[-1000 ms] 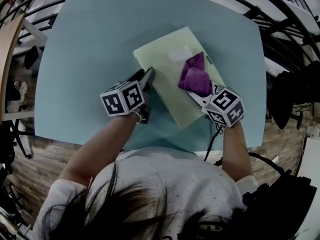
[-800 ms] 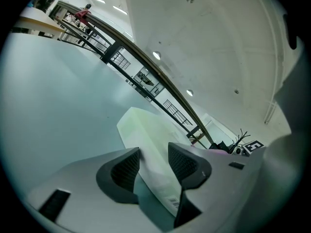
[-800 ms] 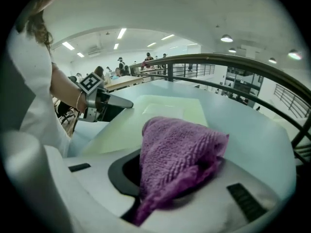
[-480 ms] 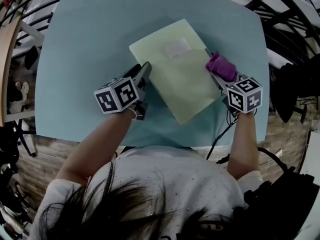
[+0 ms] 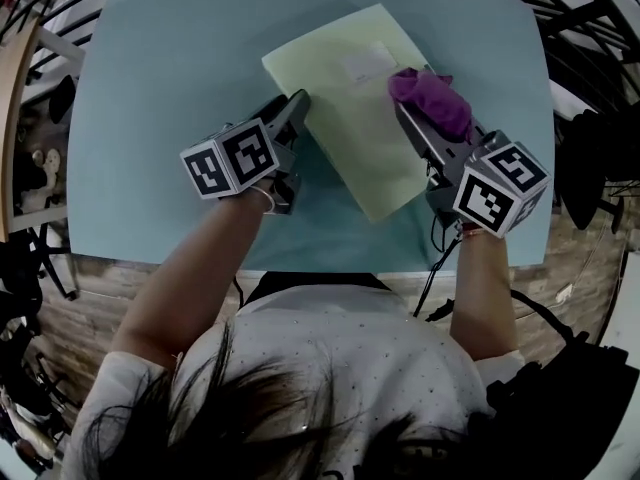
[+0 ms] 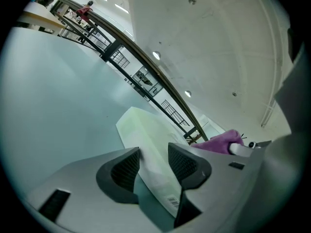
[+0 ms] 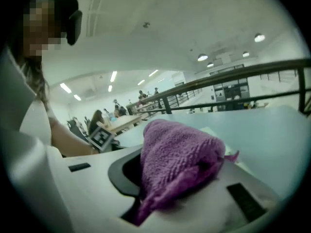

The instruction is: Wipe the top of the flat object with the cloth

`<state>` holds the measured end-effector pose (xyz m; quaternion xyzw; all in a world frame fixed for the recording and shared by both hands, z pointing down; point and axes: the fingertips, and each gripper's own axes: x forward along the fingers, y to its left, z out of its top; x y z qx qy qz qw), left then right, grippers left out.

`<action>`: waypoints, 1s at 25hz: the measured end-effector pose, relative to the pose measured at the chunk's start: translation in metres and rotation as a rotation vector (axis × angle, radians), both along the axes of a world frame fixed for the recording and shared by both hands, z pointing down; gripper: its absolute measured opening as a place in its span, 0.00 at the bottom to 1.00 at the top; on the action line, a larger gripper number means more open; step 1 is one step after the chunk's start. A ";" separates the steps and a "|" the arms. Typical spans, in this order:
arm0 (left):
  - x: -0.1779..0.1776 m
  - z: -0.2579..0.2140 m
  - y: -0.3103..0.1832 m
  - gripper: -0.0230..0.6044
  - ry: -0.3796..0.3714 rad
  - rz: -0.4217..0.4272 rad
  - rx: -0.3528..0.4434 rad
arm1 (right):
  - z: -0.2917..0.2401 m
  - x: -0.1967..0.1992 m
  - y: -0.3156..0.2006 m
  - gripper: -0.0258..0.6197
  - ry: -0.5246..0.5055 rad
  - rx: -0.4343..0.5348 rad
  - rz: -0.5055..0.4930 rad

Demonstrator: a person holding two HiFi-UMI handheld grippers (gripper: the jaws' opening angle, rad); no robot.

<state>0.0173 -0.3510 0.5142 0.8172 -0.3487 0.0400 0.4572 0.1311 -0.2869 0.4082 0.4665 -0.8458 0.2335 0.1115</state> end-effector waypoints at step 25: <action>0.000 -0.009 0.010 0.33 -0.048 0.057 0.086 | 0.080 0.021 0.078 0.09 0.311 -0.301 0.124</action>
